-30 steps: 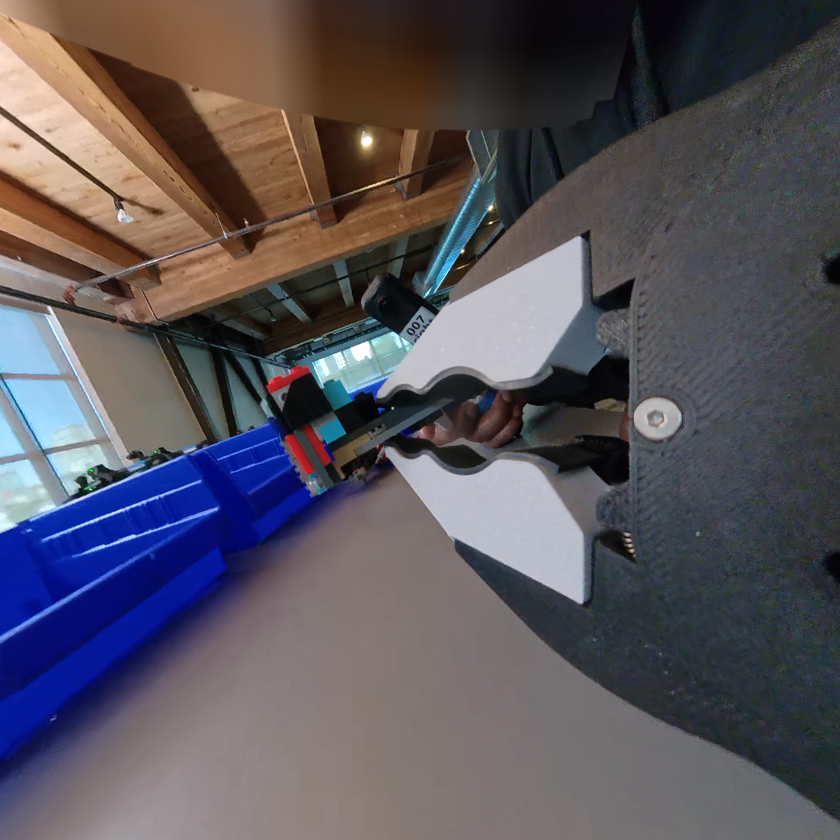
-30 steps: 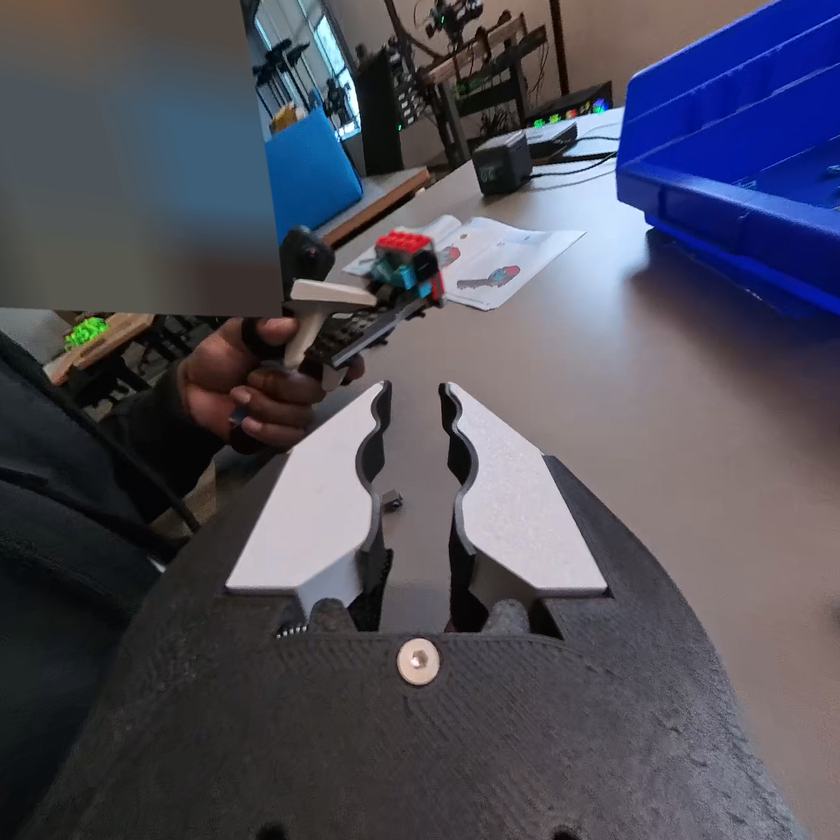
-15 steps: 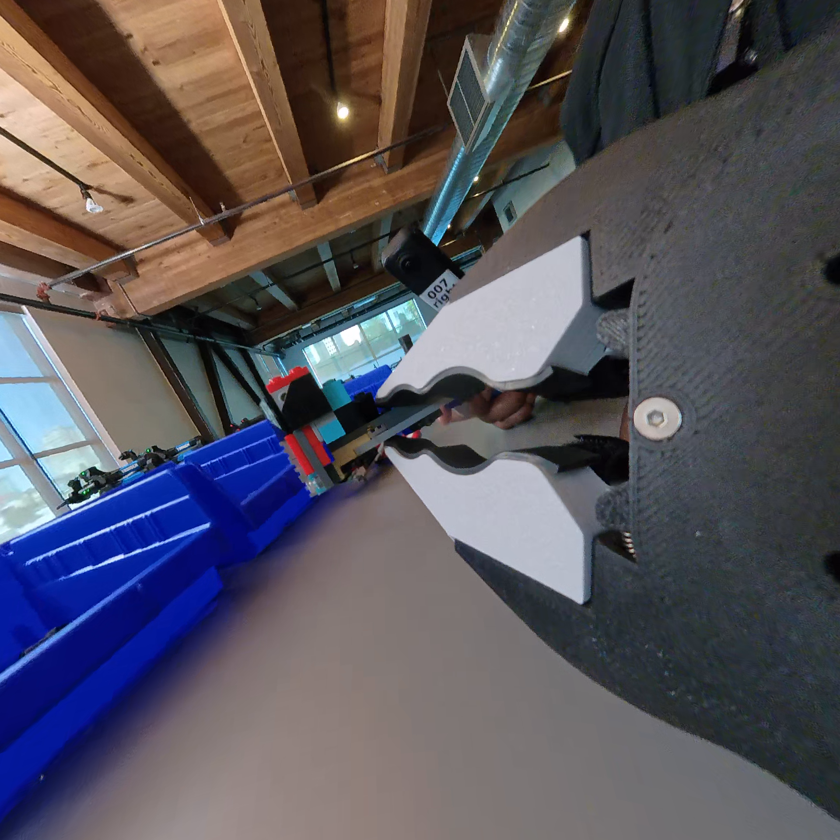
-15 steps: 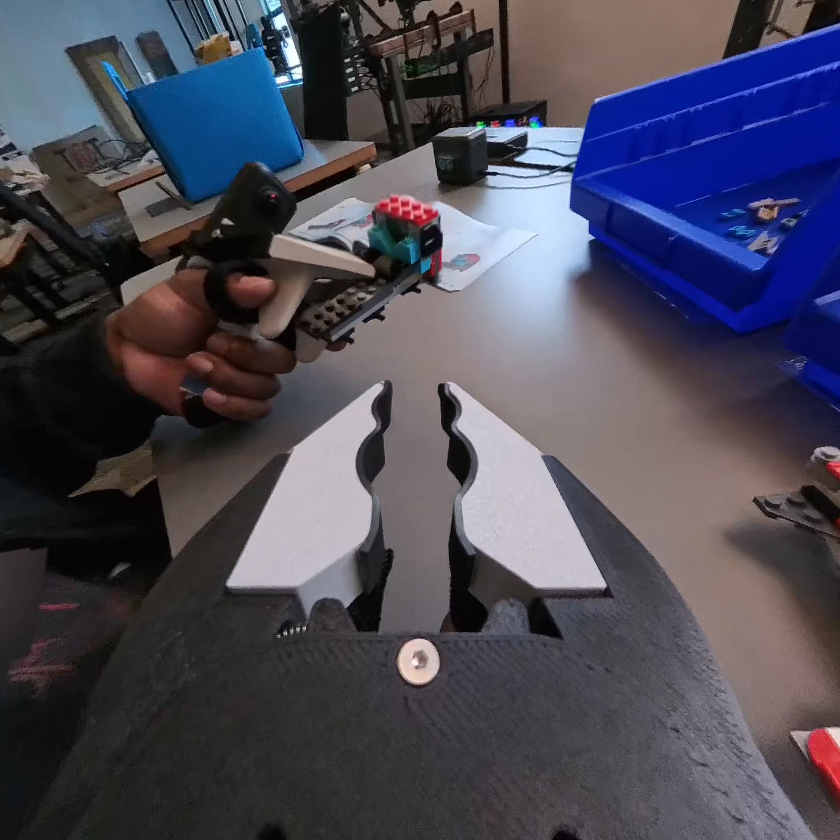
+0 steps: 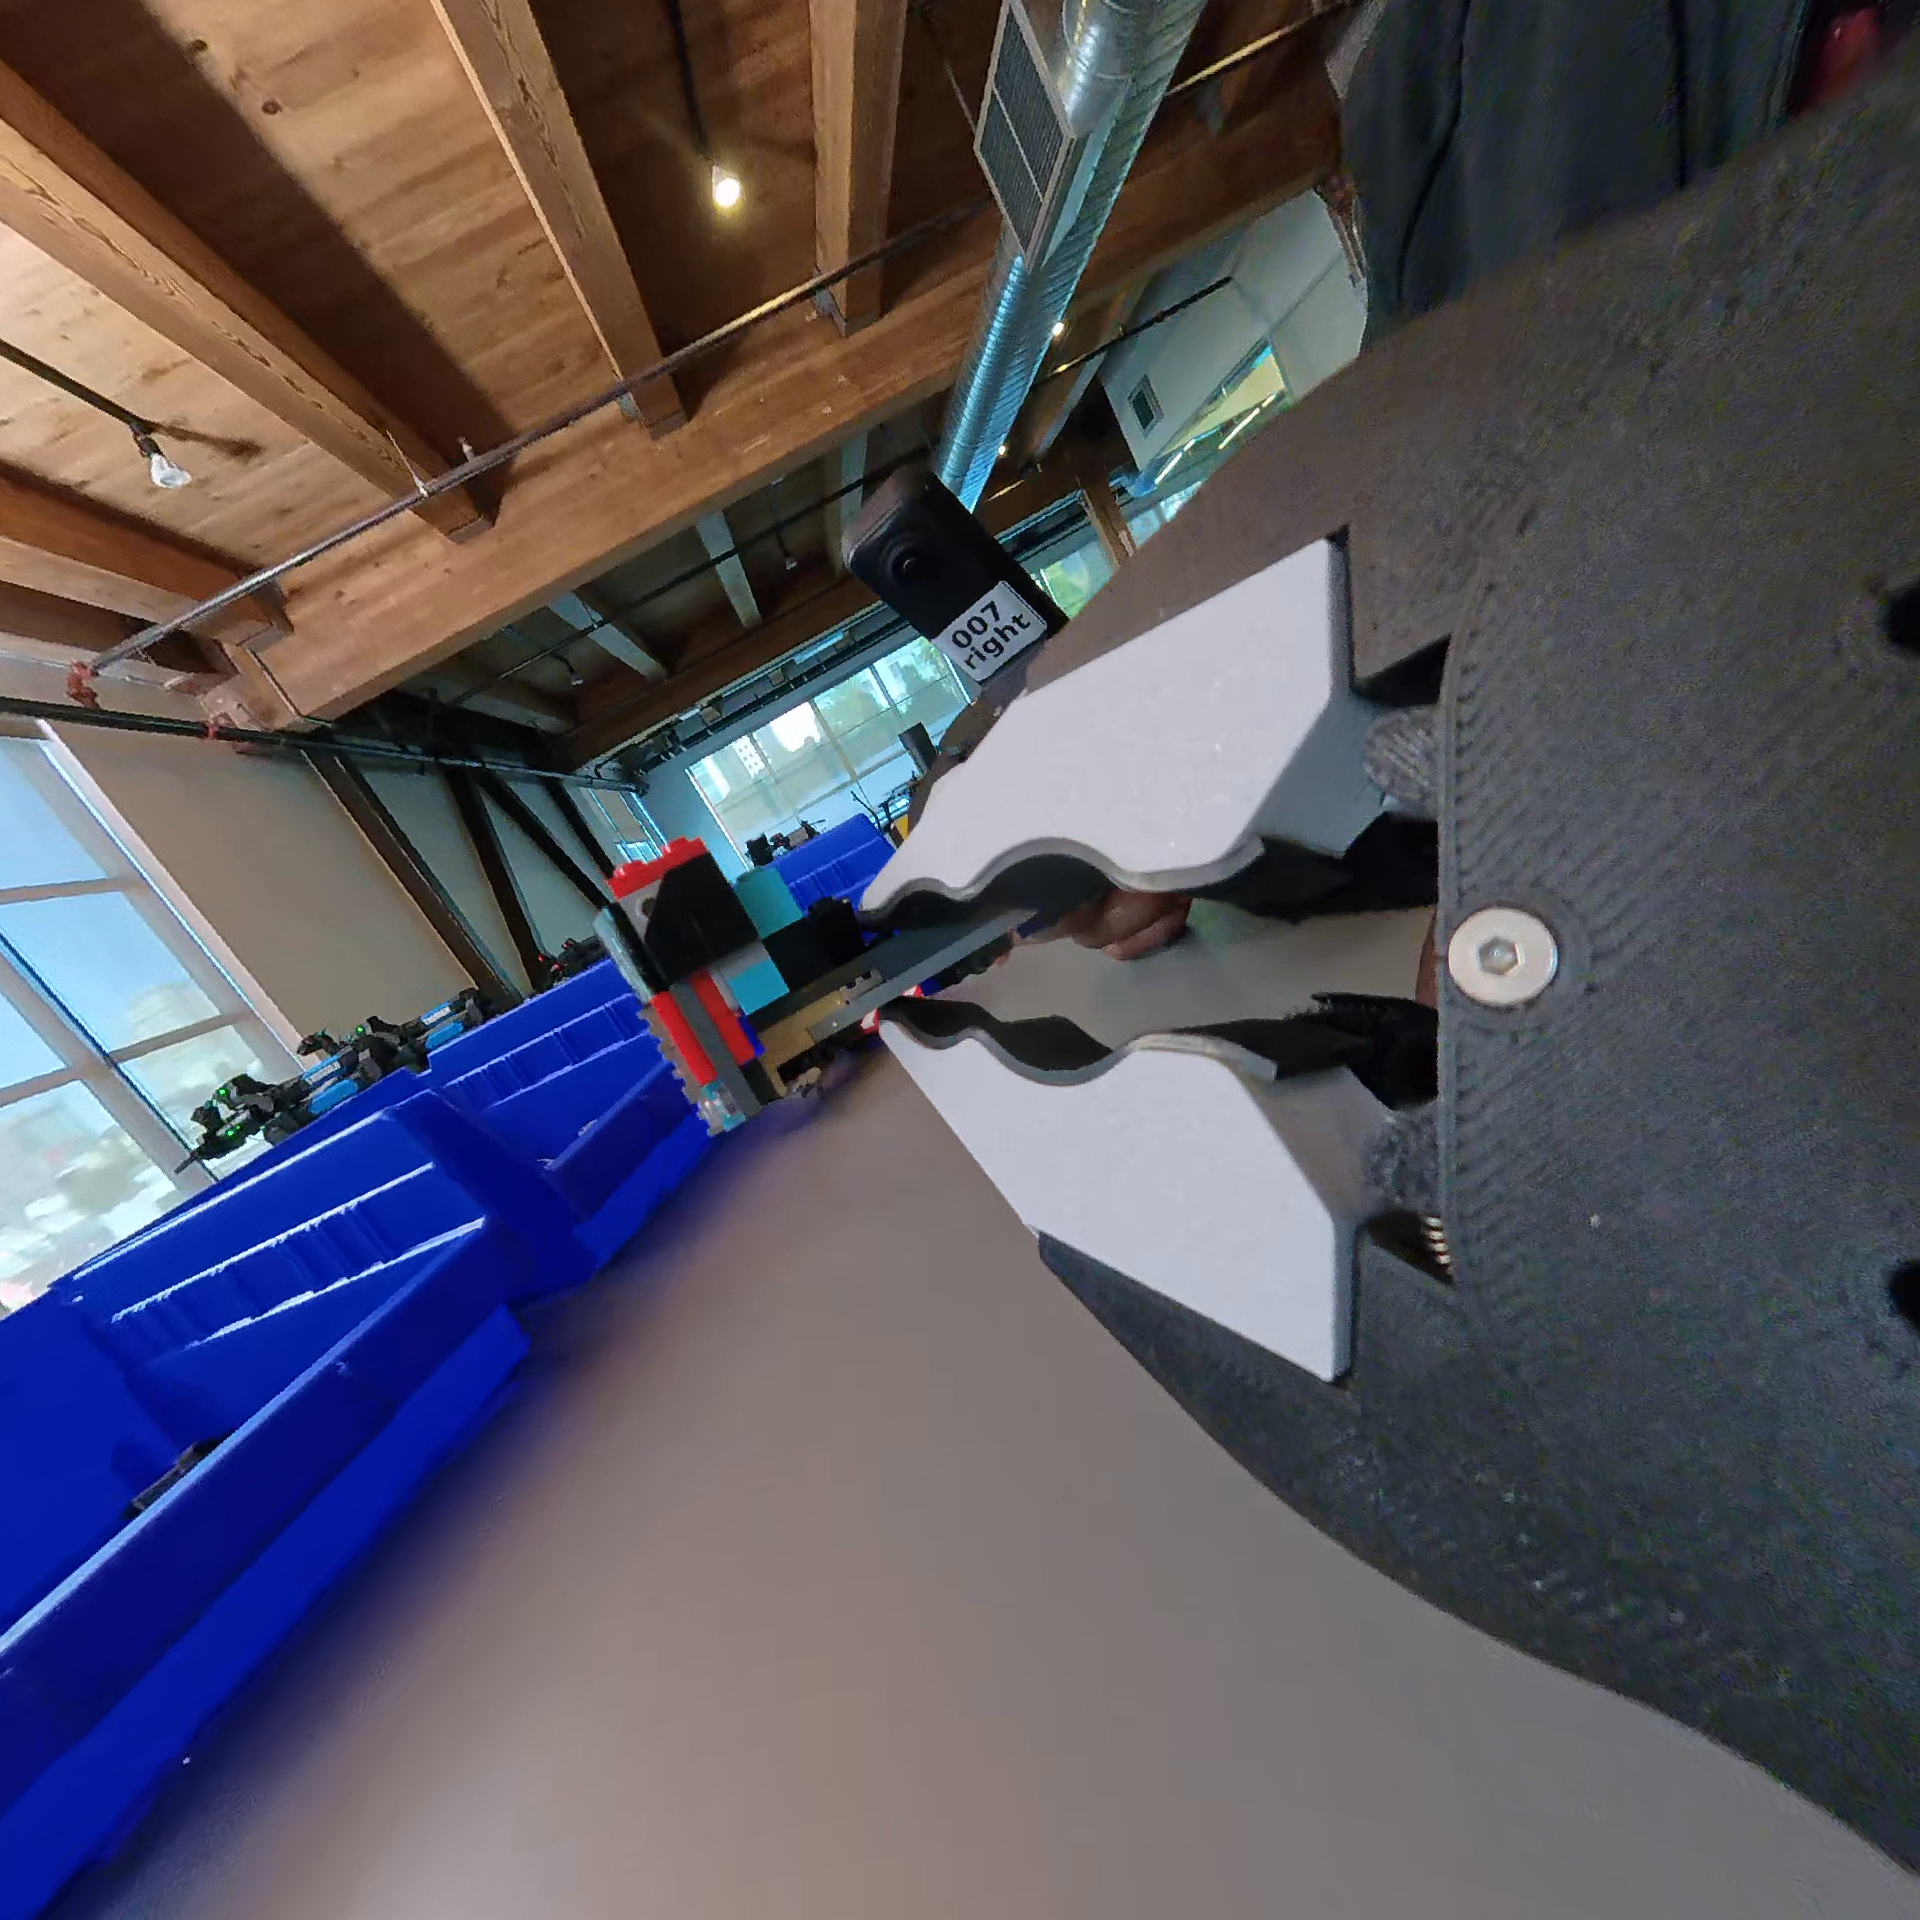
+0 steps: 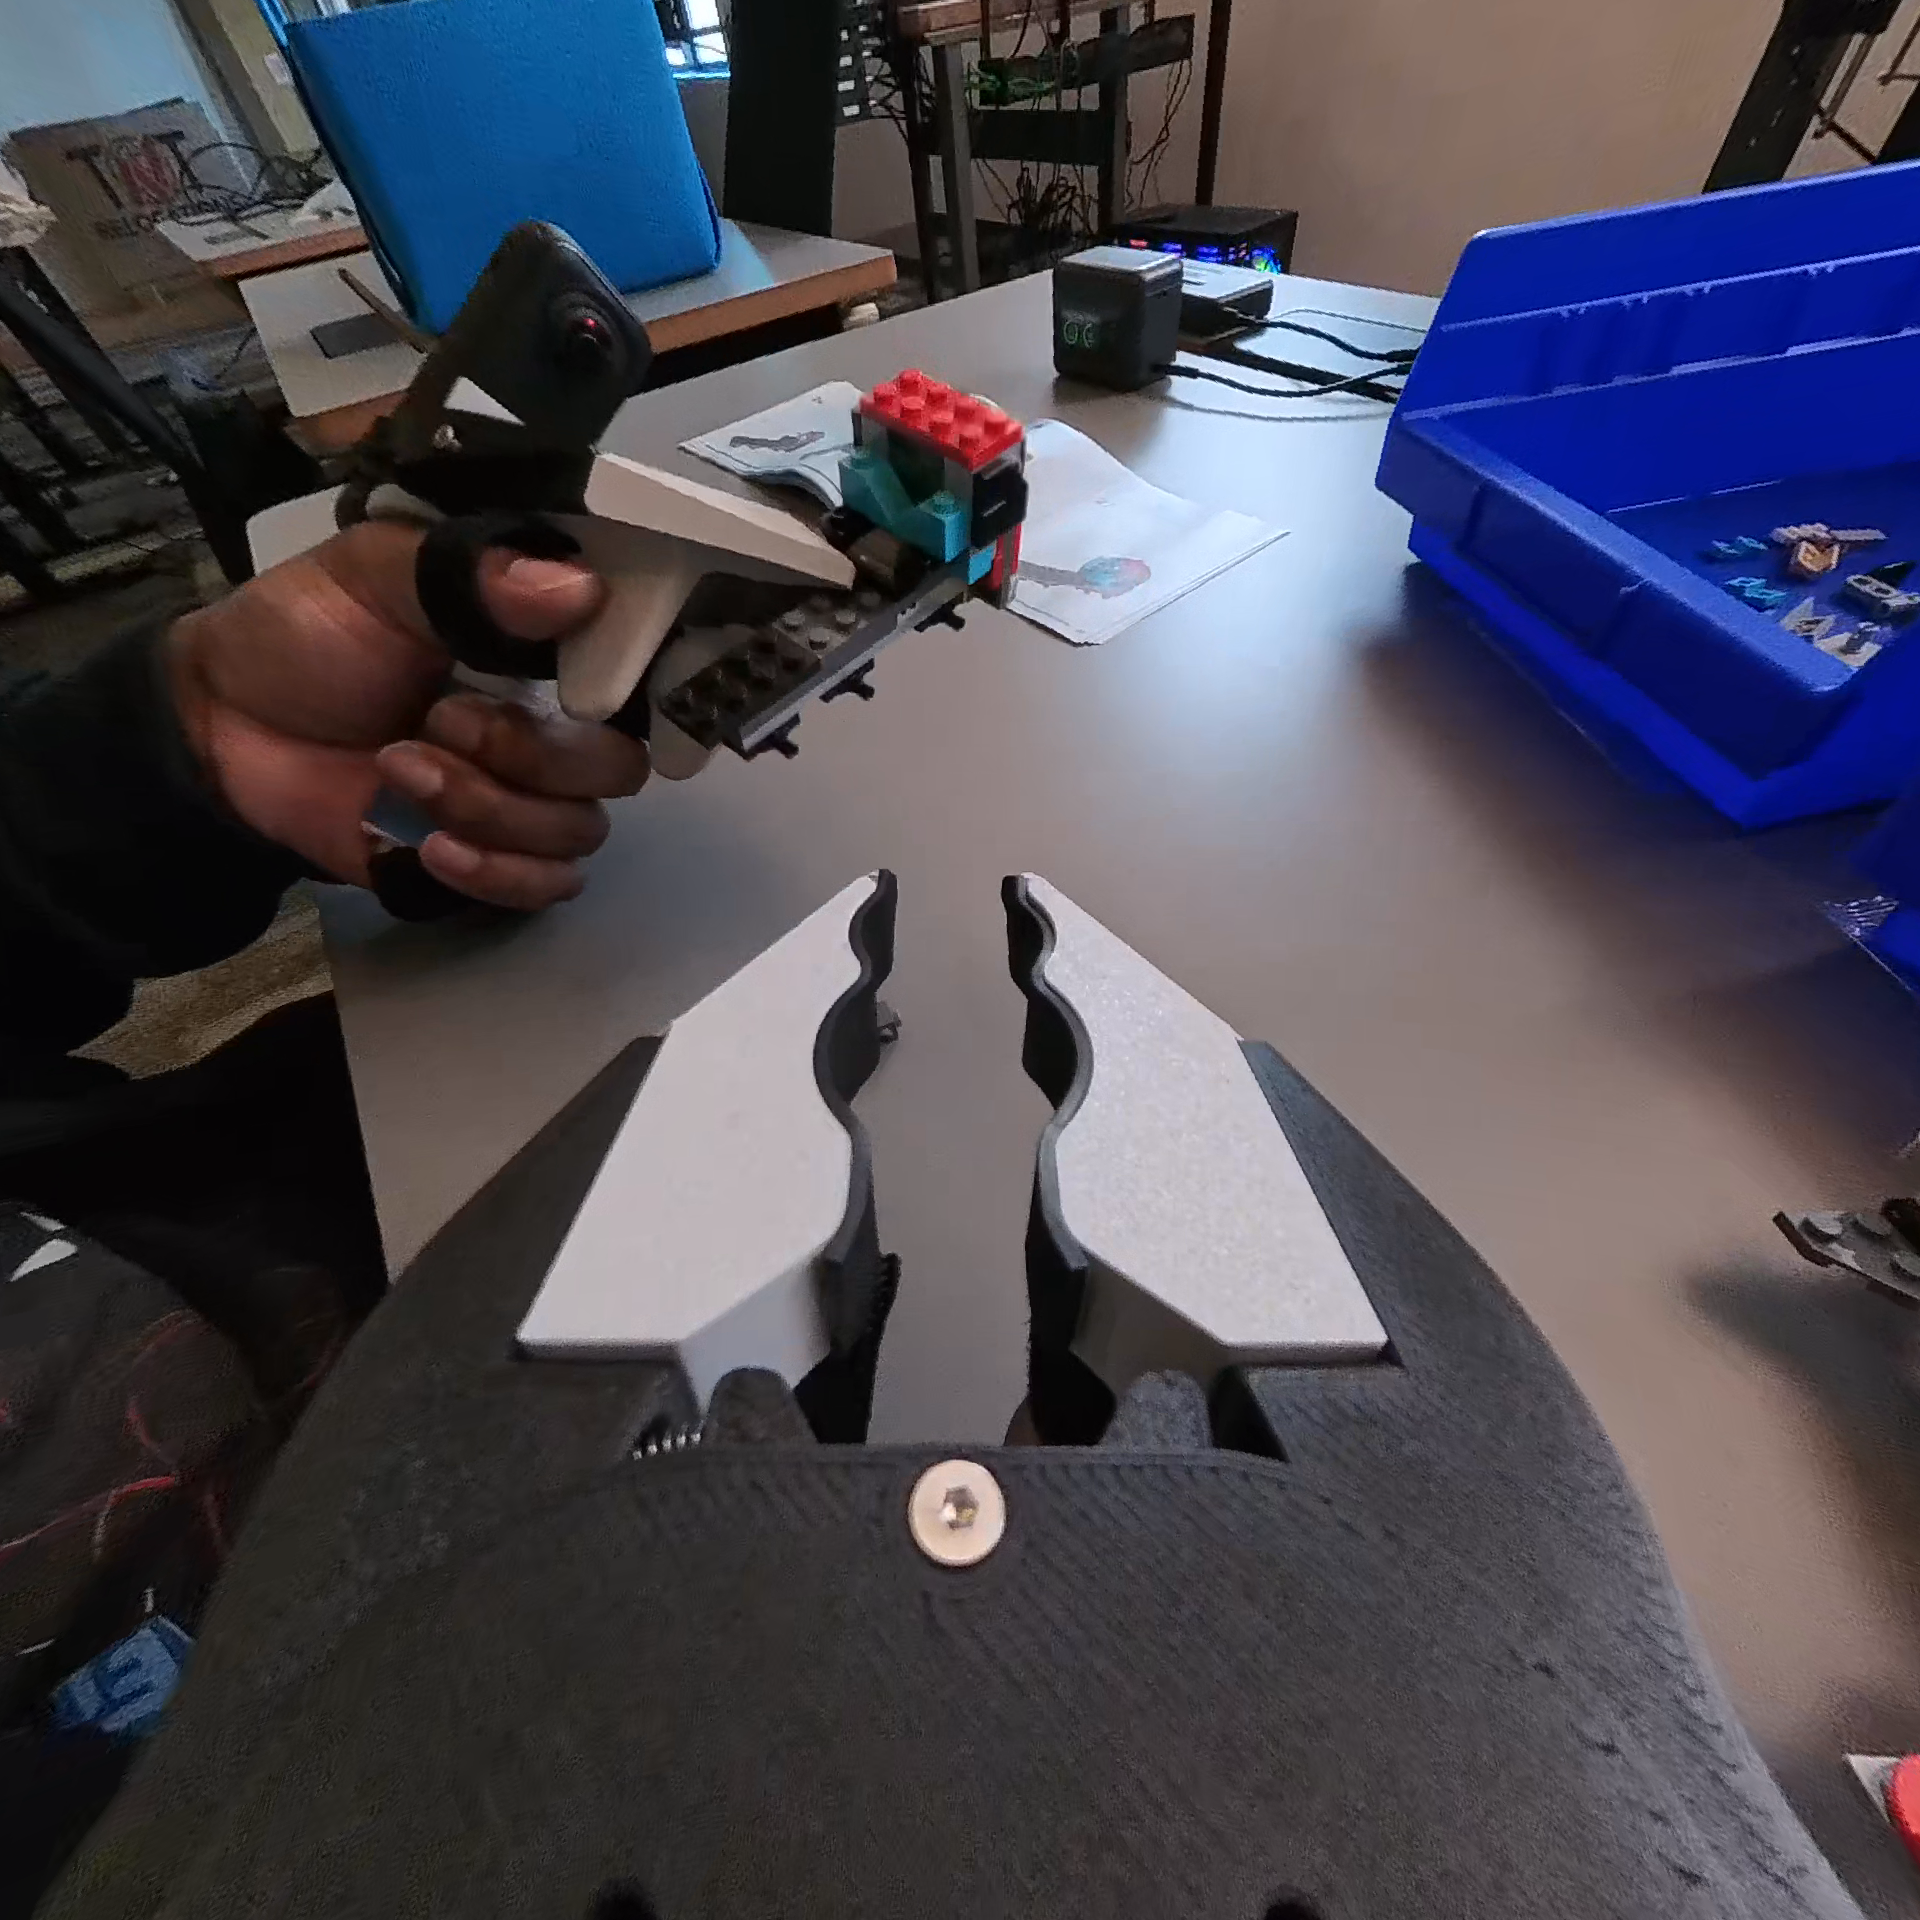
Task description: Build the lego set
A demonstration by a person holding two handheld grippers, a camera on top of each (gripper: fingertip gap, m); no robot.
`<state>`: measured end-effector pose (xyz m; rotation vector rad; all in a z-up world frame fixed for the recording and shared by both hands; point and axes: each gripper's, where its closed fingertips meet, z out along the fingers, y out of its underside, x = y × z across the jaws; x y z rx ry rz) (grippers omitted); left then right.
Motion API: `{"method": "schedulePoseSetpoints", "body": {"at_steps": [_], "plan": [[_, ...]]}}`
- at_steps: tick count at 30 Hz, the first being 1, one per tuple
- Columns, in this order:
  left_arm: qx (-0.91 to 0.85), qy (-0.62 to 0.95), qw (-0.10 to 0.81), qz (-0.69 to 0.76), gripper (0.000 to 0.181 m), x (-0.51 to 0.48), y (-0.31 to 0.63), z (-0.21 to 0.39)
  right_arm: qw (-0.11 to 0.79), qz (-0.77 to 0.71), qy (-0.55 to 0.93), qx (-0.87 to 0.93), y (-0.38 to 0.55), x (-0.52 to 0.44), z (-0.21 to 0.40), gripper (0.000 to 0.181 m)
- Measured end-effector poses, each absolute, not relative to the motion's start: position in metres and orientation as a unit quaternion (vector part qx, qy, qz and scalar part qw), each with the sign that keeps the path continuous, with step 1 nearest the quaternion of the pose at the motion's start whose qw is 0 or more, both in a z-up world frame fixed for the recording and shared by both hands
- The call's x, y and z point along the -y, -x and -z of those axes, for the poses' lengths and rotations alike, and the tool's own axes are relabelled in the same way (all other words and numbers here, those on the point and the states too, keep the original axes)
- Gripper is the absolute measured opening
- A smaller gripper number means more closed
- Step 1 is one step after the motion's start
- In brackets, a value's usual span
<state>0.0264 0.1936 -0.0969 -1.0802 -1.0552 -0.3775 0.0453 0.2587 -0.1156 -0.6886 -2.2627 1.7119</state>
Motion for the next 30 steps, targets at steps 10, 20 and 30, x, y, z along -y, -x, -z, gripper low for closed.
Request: {"method": "schedulePoseSetpoints", "body": {"at_steps": [10, 20, 30], "plan": [[0.474, 0.501, 0.705, 0.167, 0.013, -0.201, -0.025, 0.099, 0.114, -0.602, 0.252, 0.749, -0.04, -0.264, 0.109, 0.021], [0.48, 0.5, 0.703, 0.159, 0.013, -0.2, -0.025, 0.101, 0.118, -0.605, 0.256, 0.745, -0.04, -0.267, 0.106, 0.022], [0.512, 0.498, 0.676, 0.182, 0.013, -0.196, -0.025, 0.113, 0.074, -0.555, 0.271, 0.783, -0.028, -0.27, 0.126, 0.029]]}}
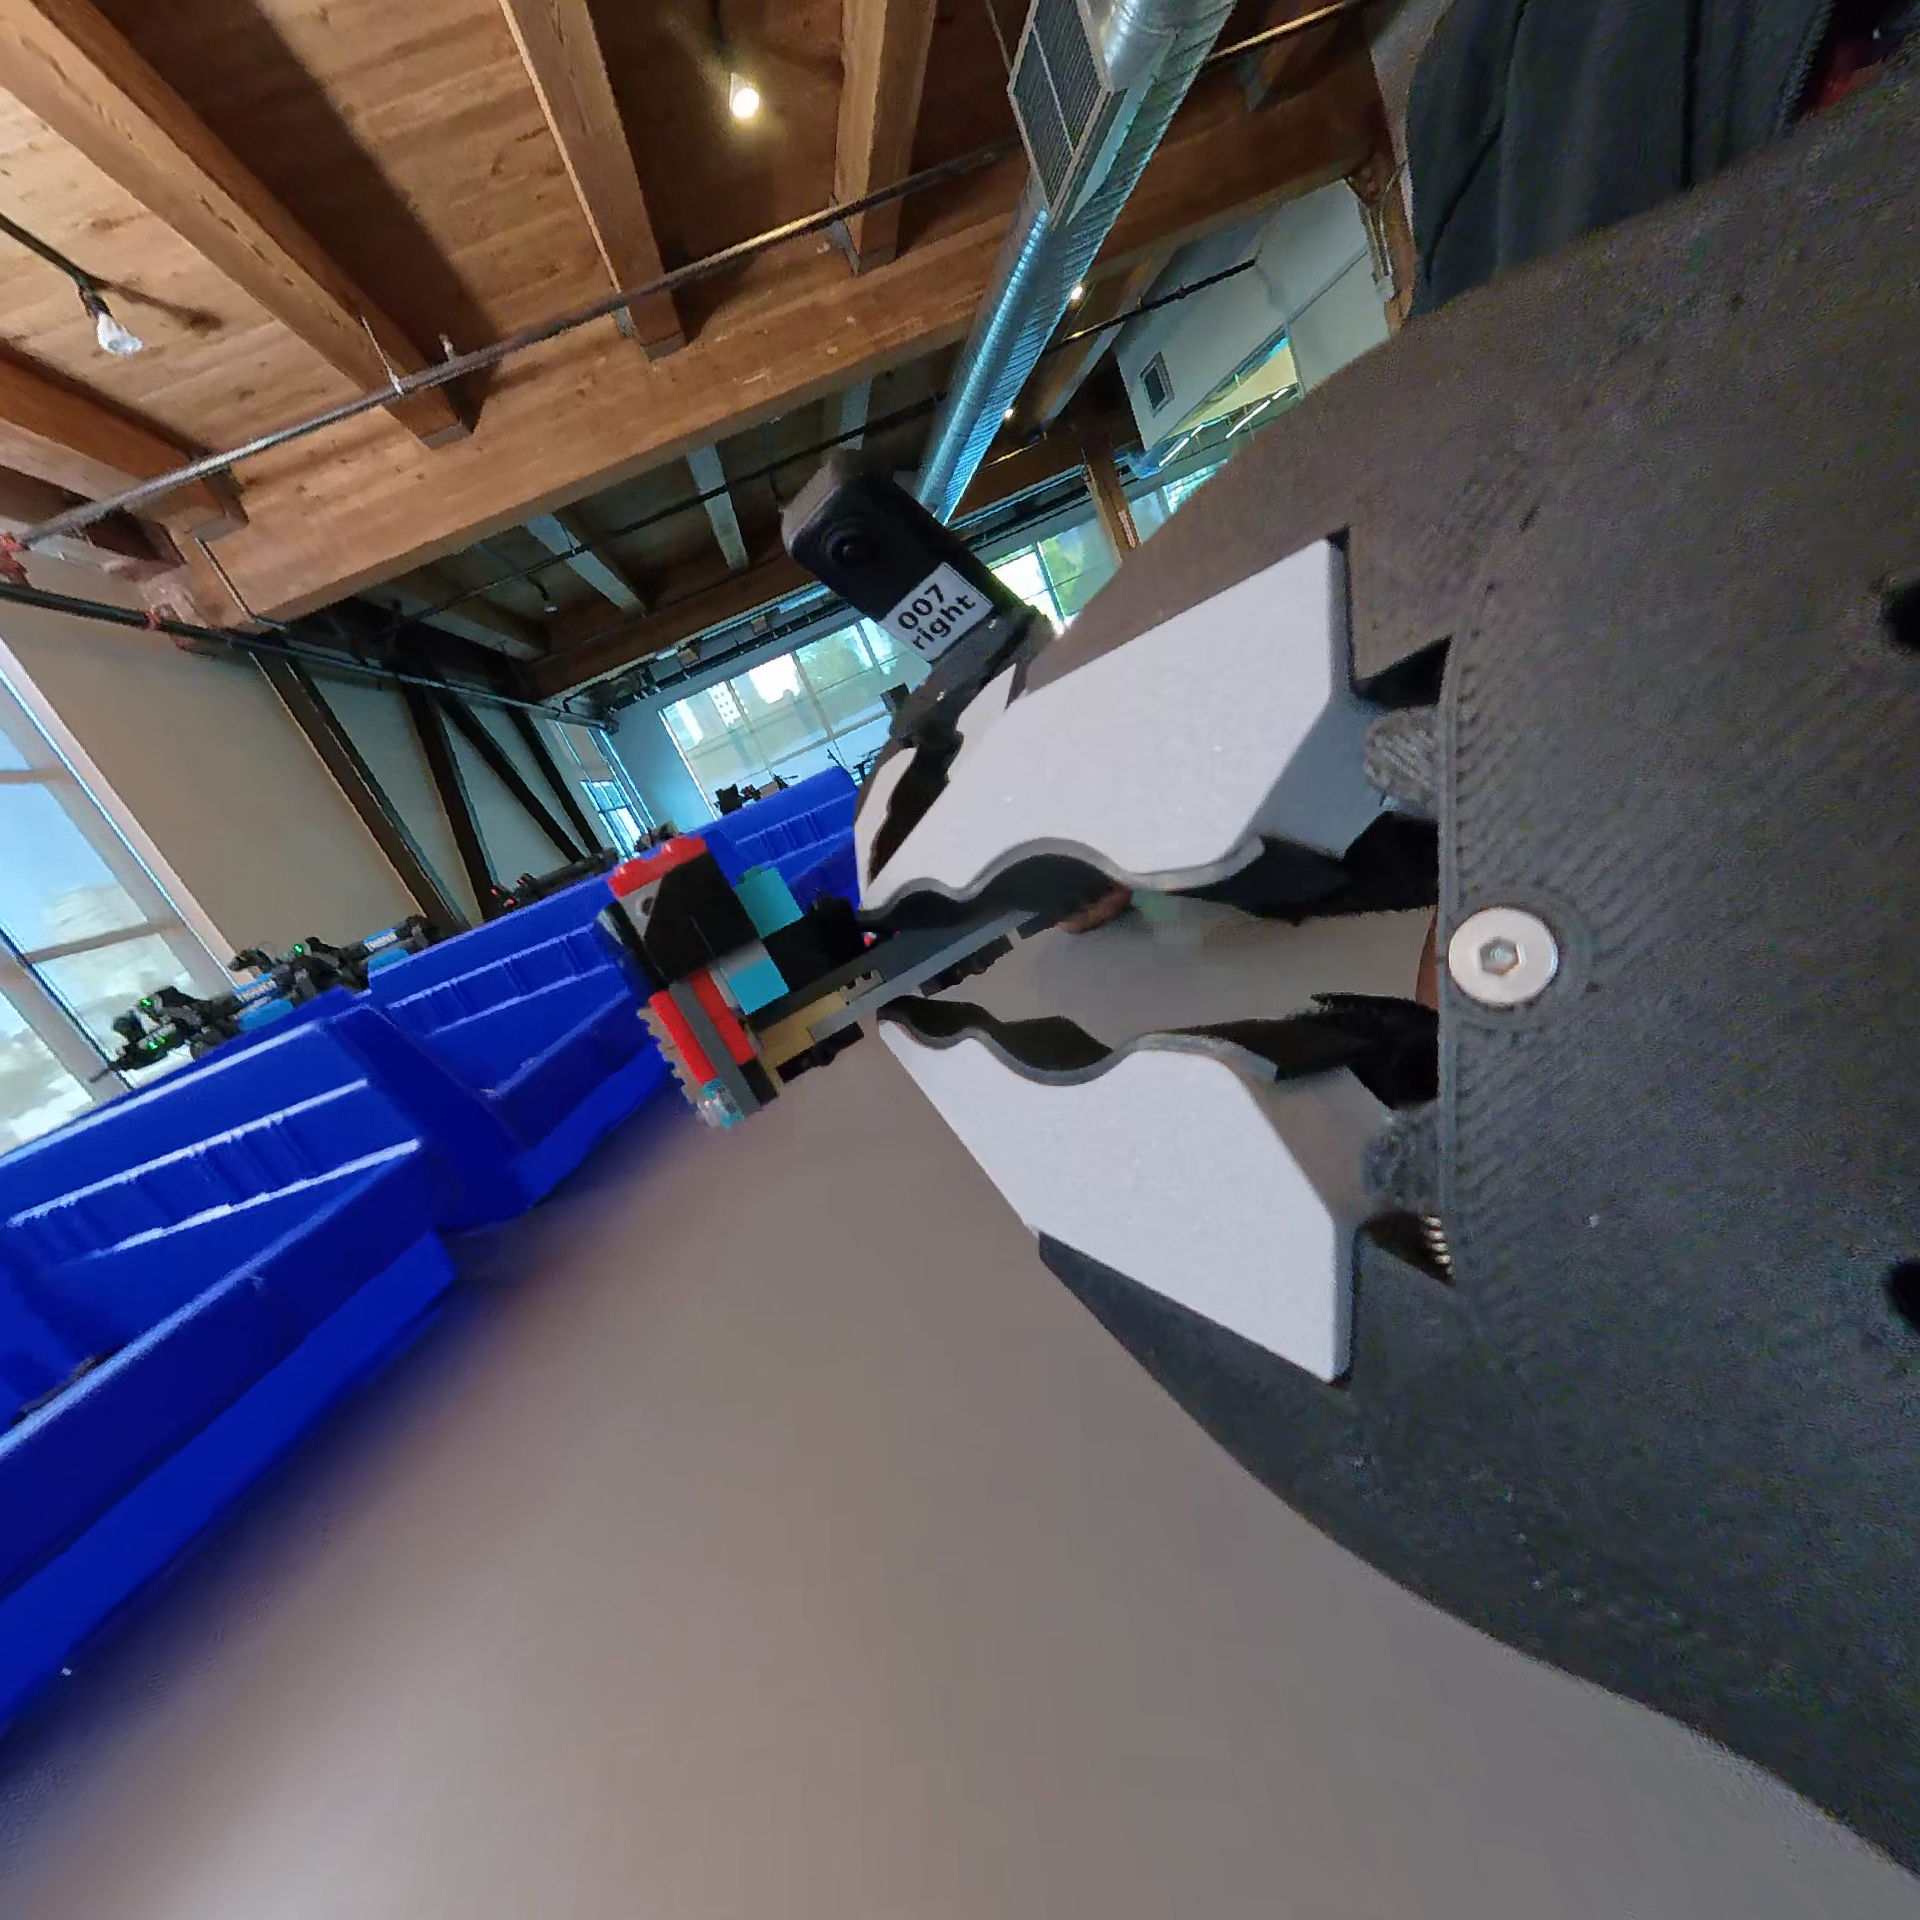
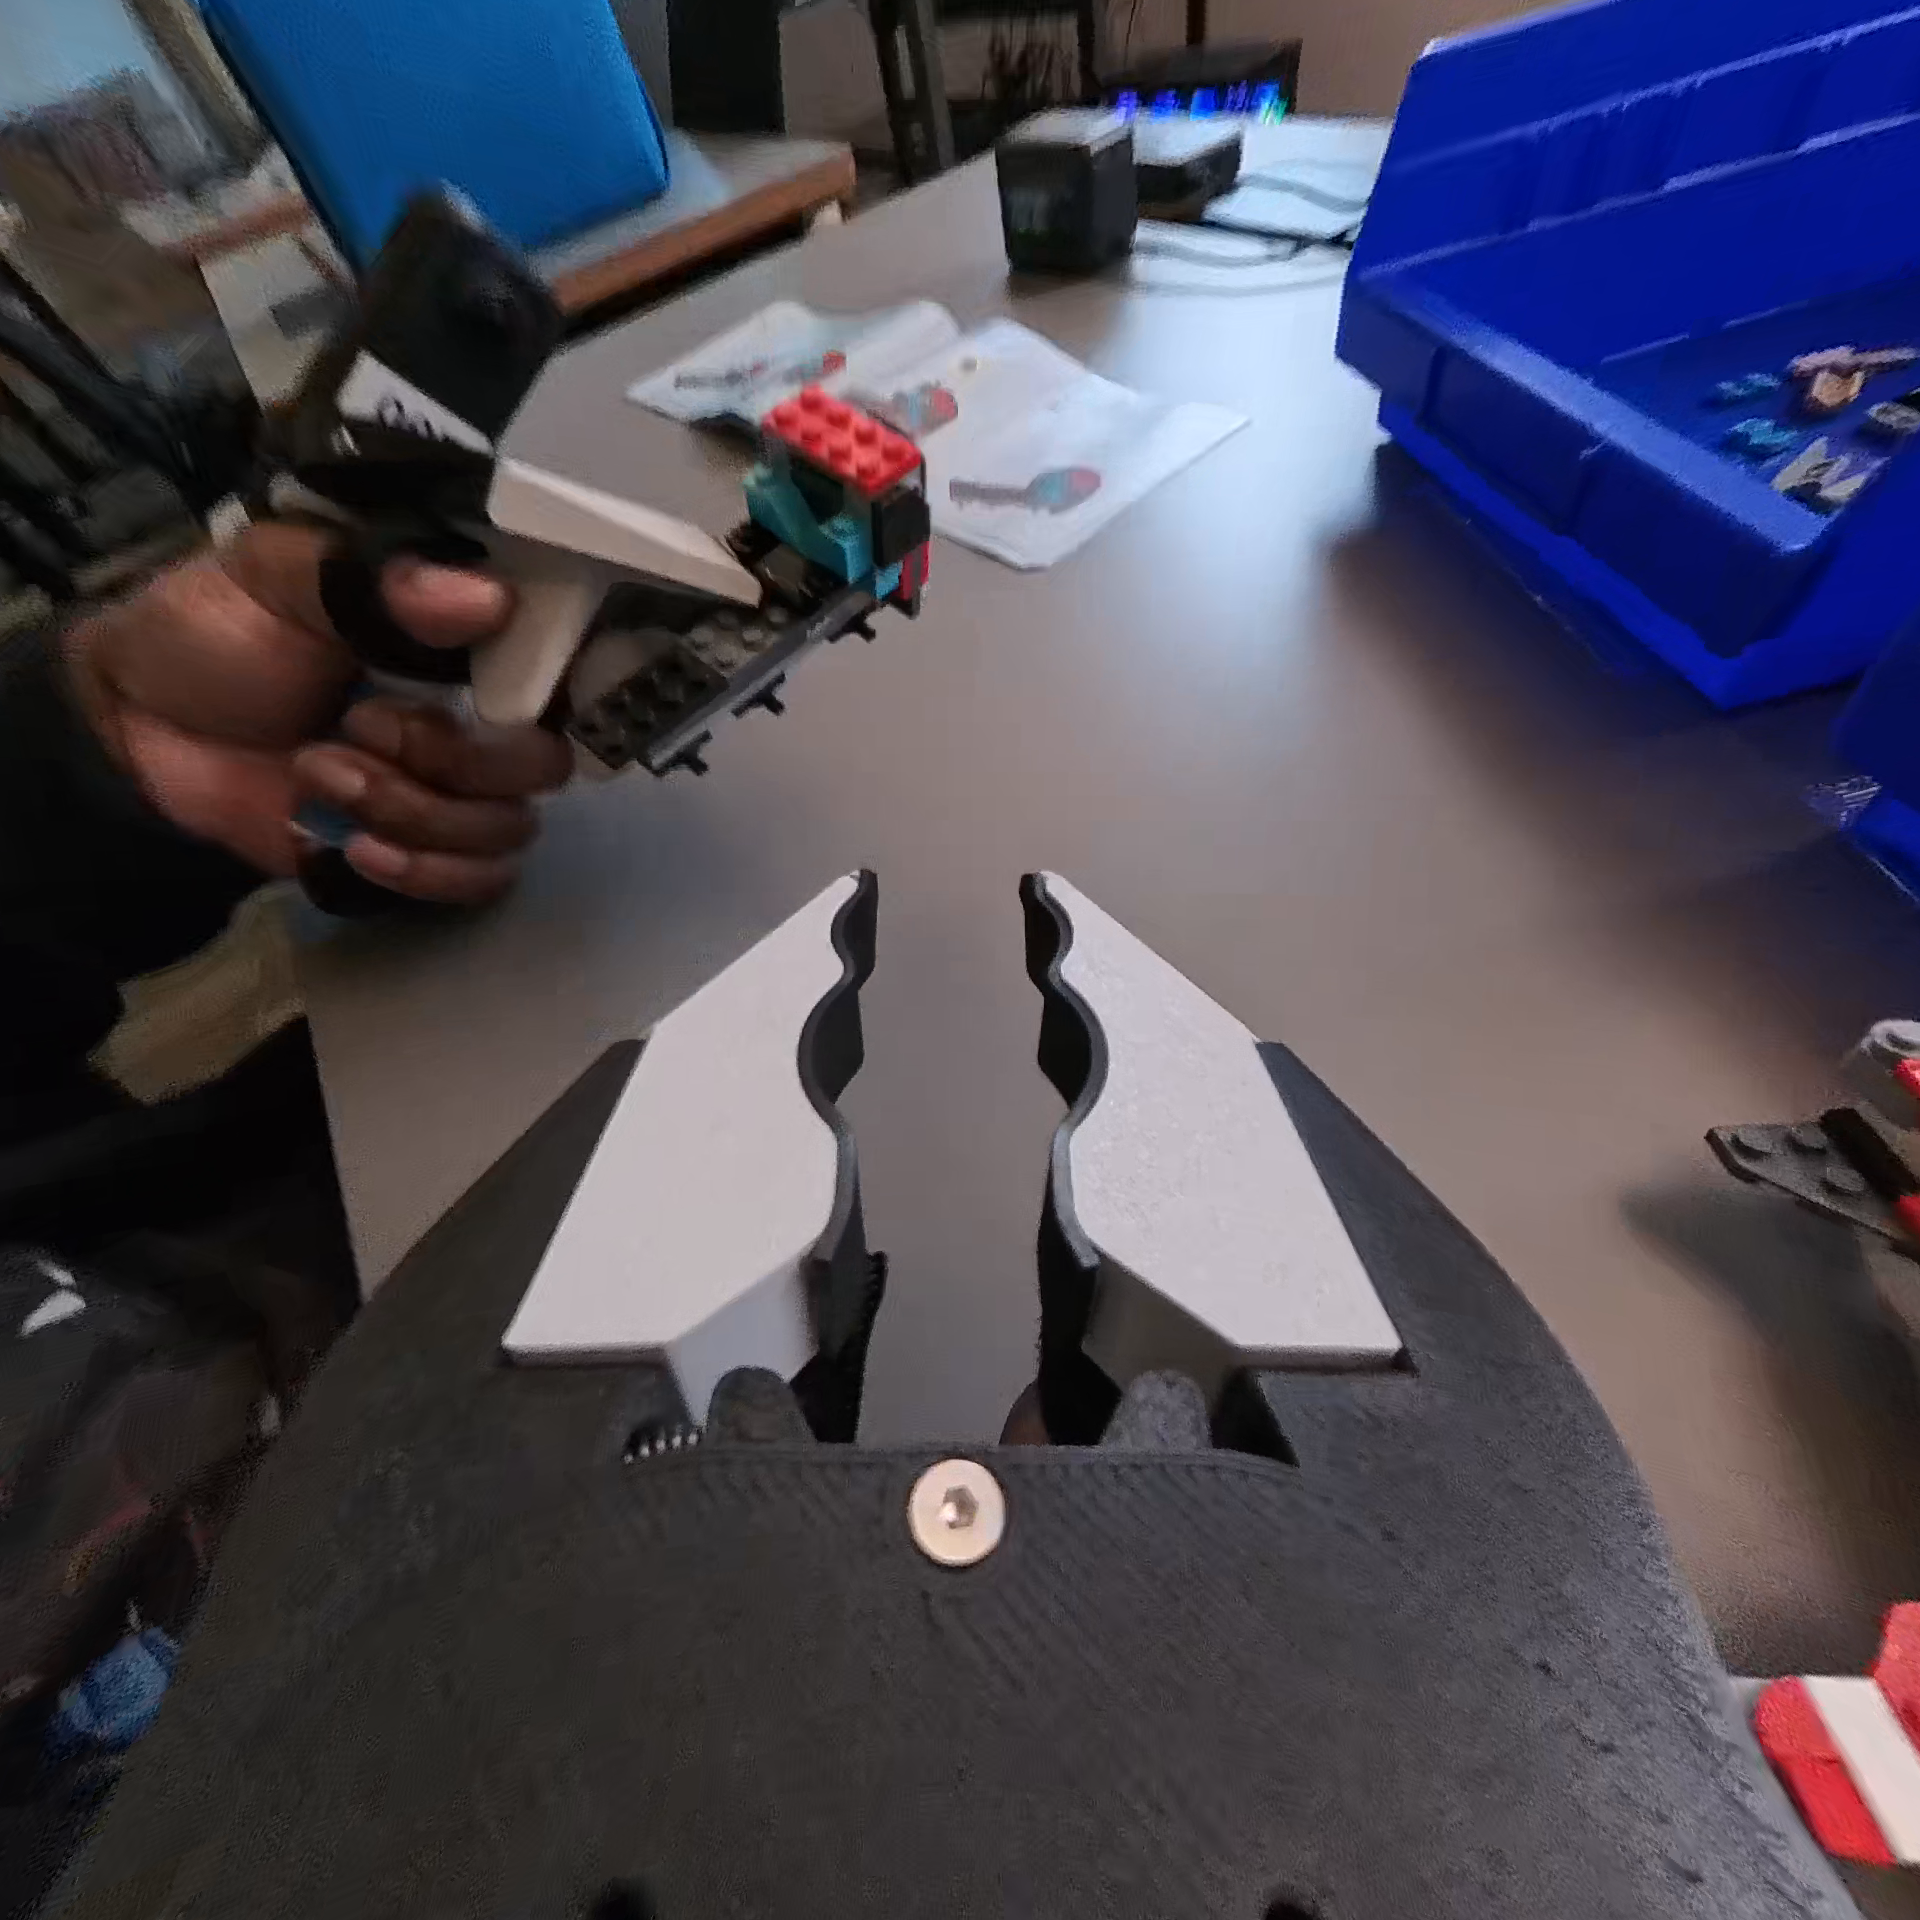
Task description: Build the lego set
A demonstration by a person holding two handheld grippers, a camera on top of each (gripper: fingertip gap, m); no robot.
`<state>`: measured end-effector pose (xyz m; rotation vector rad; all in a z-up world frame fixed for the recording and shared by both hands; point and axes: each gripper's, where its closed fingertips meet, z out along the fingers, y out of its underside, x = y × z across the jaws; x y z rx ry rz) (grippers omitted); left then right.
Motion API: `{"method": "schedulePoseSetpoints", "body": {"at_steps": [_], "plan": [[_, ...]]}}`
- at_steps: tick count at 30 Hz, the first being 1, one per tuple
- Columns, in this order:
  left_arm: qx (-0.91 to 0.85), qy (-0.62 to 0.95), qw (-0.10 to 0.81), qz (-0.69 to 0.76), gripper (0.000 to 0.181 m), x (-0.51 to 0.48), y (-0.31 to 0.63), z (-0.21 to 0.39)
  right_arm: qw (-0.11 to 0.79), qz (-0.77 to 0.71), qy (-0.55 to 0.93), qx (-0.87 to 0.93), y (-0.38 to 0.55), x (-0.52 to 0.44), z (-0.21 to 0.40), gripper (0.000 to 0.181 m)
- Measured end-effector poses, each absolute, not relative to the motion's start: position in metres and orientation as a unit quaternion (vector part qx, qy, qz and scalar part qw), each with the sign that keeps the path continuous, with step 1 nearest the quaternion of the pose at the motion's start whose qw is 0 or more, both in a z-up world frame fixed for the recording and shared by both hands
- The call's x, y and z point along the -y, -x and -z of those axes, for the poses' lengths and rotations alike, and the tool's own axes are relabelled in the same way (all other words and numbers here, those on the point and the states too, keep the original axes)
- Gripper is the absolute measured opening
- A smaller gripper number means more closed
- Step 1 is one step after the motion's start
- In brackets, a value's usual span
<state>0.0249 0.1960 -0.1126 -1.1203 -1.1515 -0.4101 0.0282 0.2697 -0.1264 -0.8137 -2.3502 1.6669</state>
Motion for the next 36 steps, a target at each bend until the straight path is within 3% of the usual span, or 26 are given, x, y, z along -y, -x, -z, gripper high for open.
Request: {"method": "schedulePoseSetpoints", "body": {"at_steps": [9, 22, 36], "plan": [[0.52, 0.503, 0.662, 0.196, 0.013, -0.193, -0.031, 0.118, 0.03, -0.45, 0.162, 0.878, -0.054, -0.239, 0.162, 0.027], [0.515, 0.492, 0.668, 0.216, 0.013, -0.193, -0.032, 0.115, 0.072, -0.393, 0.121, 0.909, -0.059, -0.225, 0.179, 0.009], [0.513, 0.483, 0.67, 0.233, 0.013, -0.192, -0.032, 0.114, 0.096, -0.396, 0.129, 0.904, -0.043, -0.253, 0.177, 0.025]]}}
